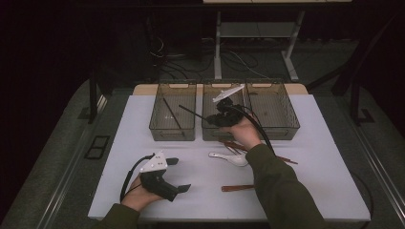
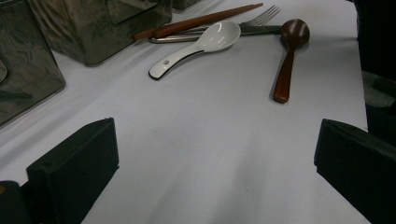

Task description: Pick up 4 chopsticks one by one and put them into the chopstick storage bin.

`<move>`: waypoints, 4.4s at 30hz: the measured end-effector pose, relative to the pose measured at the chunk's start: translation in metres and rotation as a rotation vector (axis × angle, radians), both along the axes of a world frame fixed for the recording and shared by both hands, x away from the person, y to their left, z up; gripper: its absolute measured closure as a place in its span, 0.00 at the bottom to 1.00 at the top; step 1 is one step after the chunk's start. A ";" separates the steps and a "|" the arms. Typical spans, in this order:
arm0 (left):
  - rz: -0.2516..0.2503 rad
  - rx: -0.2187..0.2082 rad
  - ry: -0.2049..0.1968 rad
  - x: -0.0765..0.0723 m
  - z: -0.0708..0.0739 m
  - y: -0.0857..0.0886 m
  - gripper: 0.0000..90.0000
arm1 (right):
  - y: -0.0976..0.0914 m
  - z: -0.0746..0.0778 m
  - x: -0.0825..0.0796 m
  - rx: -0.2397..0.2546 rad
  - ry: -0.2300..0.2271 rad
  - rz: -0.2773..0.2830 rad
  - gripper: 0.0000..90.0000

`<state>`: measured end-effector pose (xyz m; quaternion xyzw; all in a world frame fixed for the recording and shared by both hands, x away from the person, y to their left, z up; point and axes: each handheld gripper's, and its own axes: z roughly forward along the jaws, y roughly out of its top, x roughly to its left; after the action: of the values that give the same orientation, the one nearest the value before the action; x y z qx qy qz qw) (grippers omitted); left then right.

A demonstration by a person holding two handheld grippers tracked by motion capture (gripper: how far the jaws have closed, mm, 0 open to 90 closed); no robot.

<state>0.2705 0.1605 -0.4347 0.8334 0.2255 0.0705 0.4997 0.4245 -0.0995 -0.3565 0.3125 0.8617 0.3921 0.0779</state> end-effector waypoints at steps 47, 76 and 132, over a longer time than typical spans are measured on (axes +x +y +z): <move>-0.007 -0.006 0.002 0.002 0.001 -0.001 0.00 | 0.114 -0.014 0.074 -0.094 0.008 -0.133 0.77; -0.003 0.004 0.012 0.001 -0.001 -0.003 0.00 | 0.009 0.009 0.005 0.087 -0.020 0.065 0.56; -0.011 0.033 0.007 0.000 -0.002 -0.004 0.00 | -0.180 -0.081 -0.057 -0.115 0.073 0.063 0.75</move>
<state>0.2708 0.1564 -0.4370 0.8431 0.2212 0.0686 0.4853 0.3670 -0.2799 -0.4378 0.2943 0.8945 0.3326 0.0520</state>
